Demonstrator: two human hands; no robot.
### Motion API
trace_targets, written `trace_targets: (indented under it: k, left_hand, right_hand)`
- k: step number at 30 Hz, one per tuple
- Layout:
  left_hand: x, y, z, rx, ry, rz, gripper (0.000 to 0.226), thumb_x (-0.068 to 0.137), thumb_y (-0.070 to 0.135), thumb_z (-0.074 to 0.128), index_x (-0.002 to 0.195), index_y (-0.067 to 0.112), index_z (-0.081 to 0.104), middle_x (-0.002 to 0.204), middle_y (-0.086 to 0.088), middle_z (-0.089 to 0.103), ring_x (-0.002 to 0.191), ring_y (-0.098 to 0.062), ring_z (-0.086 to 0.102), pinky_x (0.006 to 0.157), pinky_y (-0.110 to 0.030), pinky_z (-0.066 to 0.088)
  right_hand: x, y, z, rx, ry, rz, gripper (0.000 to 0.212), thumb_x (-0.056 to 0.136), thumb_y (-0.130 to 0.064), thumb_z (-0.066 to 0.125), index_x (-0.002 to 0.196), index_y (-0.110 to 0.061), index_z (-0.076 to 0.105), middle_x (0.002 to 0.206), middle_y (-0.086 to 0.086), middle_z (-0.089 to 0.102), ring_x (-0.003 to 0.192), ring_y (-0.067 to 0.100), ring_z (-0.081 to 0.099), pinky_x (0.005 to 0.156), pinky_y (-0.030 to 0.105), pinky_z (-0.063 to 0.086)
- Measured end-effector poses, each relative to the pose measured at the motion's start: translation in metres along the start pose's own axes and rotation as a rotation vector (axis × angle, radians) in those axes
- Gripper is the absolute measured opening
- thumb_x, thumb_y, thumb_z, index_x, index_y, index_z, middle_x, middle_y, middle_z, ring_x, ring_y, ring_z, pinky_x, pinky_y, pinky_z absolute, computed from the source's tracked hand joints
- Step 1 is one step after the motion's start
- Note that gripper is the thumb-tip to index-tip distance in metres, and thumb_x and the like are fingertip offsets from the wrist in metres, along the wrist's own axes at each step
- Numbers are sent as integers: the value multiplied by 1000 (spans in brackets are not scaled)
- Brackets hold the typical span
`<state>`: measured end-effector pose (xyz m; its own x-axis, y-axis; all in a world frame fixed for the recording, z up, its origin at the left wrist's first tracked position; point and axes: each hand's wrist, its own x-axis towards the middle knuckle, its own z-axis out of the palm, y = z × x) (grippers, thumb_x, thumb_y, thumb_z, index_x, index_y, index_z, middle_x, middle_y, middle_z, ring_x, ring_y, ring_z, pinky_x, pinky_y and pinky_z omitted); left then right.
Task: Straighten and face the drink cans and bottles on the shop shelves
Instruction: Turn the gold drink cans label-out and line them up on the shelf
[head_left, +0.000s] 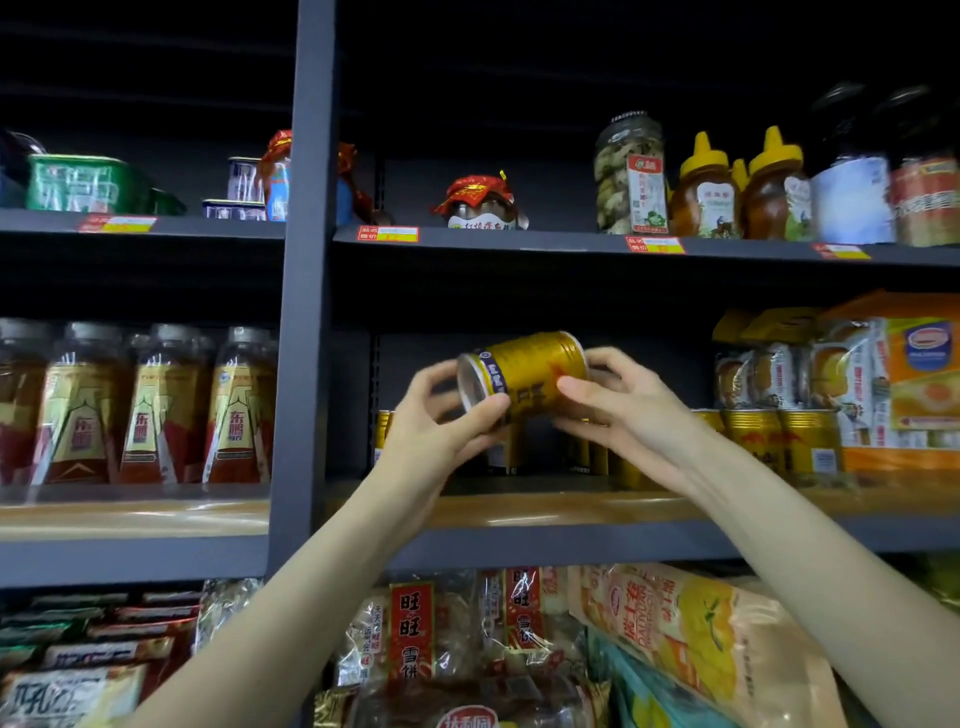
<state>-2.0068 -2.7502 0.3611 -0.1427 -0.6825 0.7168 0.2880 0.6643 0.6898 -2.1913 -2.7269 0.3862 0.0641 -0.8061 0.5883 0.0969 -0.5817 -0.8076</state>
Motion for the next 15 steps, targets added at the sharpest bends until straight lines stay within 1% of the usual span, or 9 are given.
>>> trace_targets:
  k: [2,3,4,6,8,10,12,14,15]
  left_hand:
    - [0,4,-1,294,7,250,66,66,19,78,122,32,44,117,6,60,103,-3,61,81,-21,54]
    - [0,6,-1,374,-24,344,71,68,15,79,123,34,41,117,11,57,105,2,58,80,-17,52]
    - [0,7,1,424,-66,410,76,68,13,81,125,35,37,118,14,55,108,4,55,80,-14,50]
    - [0,7,6,486,-134,476,84,67,15,82,130,34,31,121,17,52,114,6,50,83,-13,48]
    - [-1,7,8,492,-171,494,84,67,17,80,131,35,29,125,17,51,118,6,47,86,-12,47]
    - [0,8,5,488,-184,494,84,69,11,80,133,33,29,127,18,50,121,6,45,89,-13,46]
    - [3,8,1,519,-208,477,78,72,6,77,133,30,33,127,20,49,121,4,46,92,-17,47]
    - [4,5,-2,476,-241,370,69,76,9,74,130,32,38,125,13,52,114,-2,54,88,-21,51]
    - [4,3,-2,391,-249,266,63,77,13,73,127,33,40,124,7,55,108,-5,59,84,-21,52]
  right_hand:
    - [-4,4,-2,85,-41,180,37,80,-26,65,112,-10,57,115,20,61,100,33,67,86,39,55]
    - [-6,6,1,184,-51,254,35,83,-28,63,111,-9,57,113,25,61,97,36,68,83,40,57]
    - [-6,9,3,292,-49,294,33,87,-29,61,112,-8,57,111,28,61,94,37,68,79,39,58]
    - [-5,16,6,439,-40,298,38,90,-30,59,123,-11,54,117,30,58,95,36,69,75,40,59]
    - [-2,18,6,509,-49,287,44,90,-29,59,129,-12,51,121,28,58,97,35,68,75,40,59]
    - [0,16,5,520,-51,280,44,86,-28,62,125,-10,54,116,28,62,96,35,68,74,40,59]
    - [2,13,5,500,-4,222,49,80,-25,65,123,-4,55,116,27,63,98,34,68,72,40,60]
    - [7,10,5,430,54,82,45,80,-19,64,120,-1,54,116,23,62,102,30,65,75,37,59]
    - [8,9,5,373,69,1,40,78,-15,65,115,-4,54,114,19,63,102,27,65,77,34,59]
